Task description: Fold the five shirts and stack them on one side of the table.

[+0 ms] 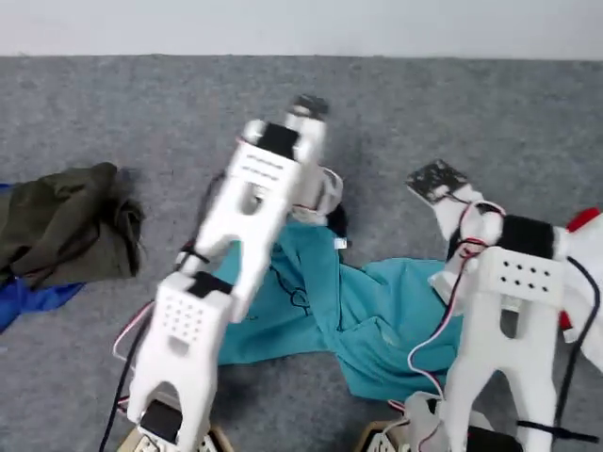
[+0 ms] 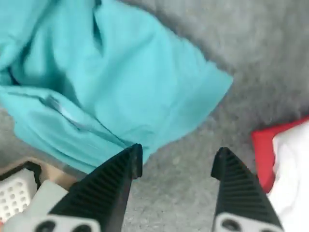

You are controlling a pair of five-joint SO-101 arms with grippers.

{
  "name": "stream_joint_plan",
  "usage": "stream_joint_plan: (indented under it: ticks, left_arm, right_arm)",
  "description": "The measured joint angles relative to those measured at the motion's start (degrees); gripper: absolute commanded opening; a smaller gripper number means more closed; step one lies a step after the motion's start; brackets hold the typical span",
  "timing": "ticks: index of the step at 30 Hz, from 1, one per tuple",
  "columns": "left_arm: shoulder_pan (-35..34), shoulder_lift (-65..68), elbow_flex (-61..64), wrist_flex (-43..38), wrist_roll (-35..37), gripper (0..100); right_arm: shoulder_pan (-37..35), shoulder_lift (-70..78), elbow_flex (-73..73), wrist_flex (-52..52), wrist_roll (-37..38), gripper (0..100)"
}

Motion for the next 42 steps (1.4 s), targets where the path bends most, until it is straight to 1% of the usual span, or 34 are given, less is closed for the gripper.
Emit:
stream_joint_plan:
  ticks: [2,6,13,18,24,26,28,31,35,37,40,42]
  left_arm:
    - [1.5,4.2,-4.6,0.0,-0.9,35]
    - [1.7,11.9,-12.9,0.0,-2.7,34]
    - [1.7,21.3,-20.0,0.0,-7.4,21]
    - [1.8,23.6,-23.5,0.0,-10.4,16]
    - [1.8,23.6,-26.4,0.2,-10.6,16]
    - [1.7,23.6,-26.8,0.2,-10.6,14]
    - [1.1,22.6,-26.8,0.2,-10.6,12]
    - [-2.0,19.3,-26.8,0.2,-10.5,10]
    - [-8.4,12.6,-25.3,0.2,-10.5,2]
    - [-11.4,7.6,-21.2,0.2,-10.5,2]
    - [-13.9,-1.8,-10.5,0.2,-10.5,2]
    - [-14.0,-9.5,-1.0,0.2,-13.3,2]
  right_arm:
    - [2.0,0.0,1.6,-0.4,1.6,23.1]
    - [4.4,0.0,2.4,-0.6,2.7,23.1]
    - [4.4,0.0,2.4,-1.2,2.8,23.1]
    - [4.4,0.0,5.6,-3.4,2.8,23.1]
    - [4.4,0.0,11.2,-5.5,2.8,23.1]
    - [4.4,0.0,11.2,-5.5,2.8,23.1]
    - [4.4,0.0,11.2,-5.5,2.8,23.1]
    - [4.4,0.0,11.2,-6.0,2.8,23.1]
    - [4.4,0.0,11.2,-7.1,2.8,23.1]
    - [4.1,0.0,11.2,-7.5,2.7,23.1]
    - [1.8,0.0,11.2,-7.5,2.8,23.1]
    - [0.6,0.0,11.2,-7.5,2.8,23.1]
